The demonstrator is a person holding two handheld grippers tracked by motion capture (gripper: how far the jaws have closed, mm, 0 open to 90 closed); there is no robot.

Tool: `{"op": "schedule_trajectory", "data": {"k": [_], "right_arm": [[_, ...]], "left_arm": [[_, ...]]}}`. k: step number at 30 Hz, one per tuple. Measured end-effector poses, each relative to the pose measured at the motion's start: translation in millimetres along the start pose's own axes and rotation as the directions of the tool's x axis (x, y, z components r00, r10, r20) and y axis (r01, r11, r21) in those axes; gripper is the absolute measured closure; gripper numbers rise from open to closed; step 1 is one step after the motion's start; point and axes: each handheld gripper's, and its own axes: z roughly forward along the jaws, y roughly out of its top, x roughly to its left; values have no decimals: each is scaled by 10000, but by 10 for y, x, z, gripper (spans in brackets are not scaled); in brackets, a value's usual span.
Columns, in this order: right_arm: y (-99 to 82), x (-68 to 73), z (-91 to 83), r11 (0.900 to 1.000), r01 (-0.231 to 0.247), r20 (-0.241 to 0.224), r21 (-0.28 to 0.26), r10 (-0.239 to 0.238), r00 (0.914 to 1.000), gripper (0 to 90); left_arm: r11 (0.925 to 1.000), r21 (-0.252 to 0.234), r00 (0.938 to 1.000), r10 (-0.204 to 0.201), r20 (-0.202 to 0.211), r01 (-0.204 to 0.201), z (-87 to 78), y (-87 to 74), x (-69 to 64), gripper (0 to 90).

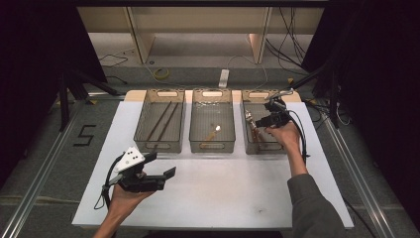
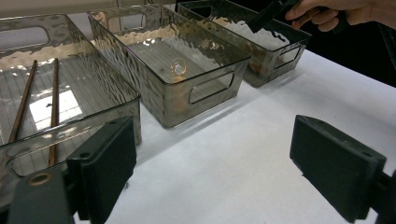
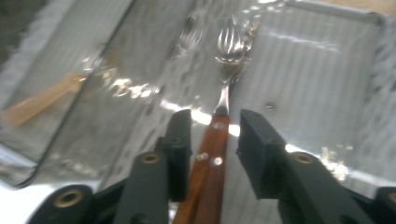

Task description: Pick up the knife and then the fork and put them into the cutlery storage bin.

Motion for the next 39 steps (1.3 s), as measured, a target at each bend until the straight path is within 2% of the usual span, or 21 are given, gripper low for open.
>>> {"op": "schedule_trajectory", "data": {"k": [3, 5, 9, 11, 15, 16, 17, 18, 20, 23, 24, 27, 29, 32, 37, 39], "right_arm": [[1, 21, -28, 9999, 127, -55, 17, -126, 9999, 587], [-4, 55, -105, 9988, 408, -91, -266, -411, 9991, 554], [-24, 123, -198, 9965, 602, -314, -581, -621, 9976, 503], [-81, 226, -290, 9905, 1018, -623, -925, -1078, 9922, 453], [-170, 339, -368, 9835, 1346, -708, -1212, -1438, 9871, 406], [-242, 403, -413, 9776, 1481, -717, -1497, -1601, 9845, 386], [-242, 403, -413, 9776, 1481, -717, -1497, -1601, 9845, 386], [-317, 461, -470, 9726, 1440, -875, -1825, -1620, 9829, 375], [-395, 512, -523, 9673, 1414, -1106, -2105, -1673, 9797, 365], [-468, 559, -558, 9629, 1432, -1127, -2288, -1723, 9786, 359], [-535, 600, -576, 9592, 1582, -1179, -2344, -1895, 9748, 340], [-600, 641, -593, 9544, 1665, -1152, -2477, -1997, 9731, 332], [-651, 673, -602, 9513, 1656, -1327, -2601, -2051, 9697, 321], [-737, 739, -617, 9457, 1549, -1906, -2859, -2146, 9579, 311], [-861, 745, -621, 9392, 1267, -2350, -3193, -2079, 9495, 306], [-892, 746, -622, 9369, 1261, -2377, -3259, -2104, 9483, 305]], "left_arm": [[10000, 0, 10000, 0, -3, 0, -1, -1, 1, 142], [10000, -8, 10000, -4, -5, 4, -2, 0, 1, 142], [10000, -5, 10000, 8, -2, -8, 1, 1, -5, 142], [10000, 2, 10000, -18, 18, 18, 0, 2, -3, 142], [10000, -2, 10000, -50, 24, 50, -1, 1, 4, 142], [10000, 3, 10000, -44, 37, 44, -1, 1, 3, 142], [10000, 3, 10000, -44, 37, 44, -1, 1, 3, 141], [10000, 20, 10000, -16, 33, 16, 5, 0, 5, 142], [10000, 32, 10000, -16, 35, 16, 6, 0, 6, 142], [10000, 32, 10000, -23, 31, 23, 6, -1, 6, 142], [10000, 15, 10000, -41, 45, 41, 5, -2, 8, 142], [10000, 32, 10000, -49, 41, 49, 7, -3, 10, 141], [9999, 30, 9999, -106, 96, 106, 9, -4, 12, 141], [9999, 17, 9998, -139, 124, 138, 8, -4, 14, 140], [9993, -51, 9992, -357, 176, 358, 2, -2, 35, 140], [9993, -35, 9992, -363, 182, 364, 10, 1, 37, 140]]}}
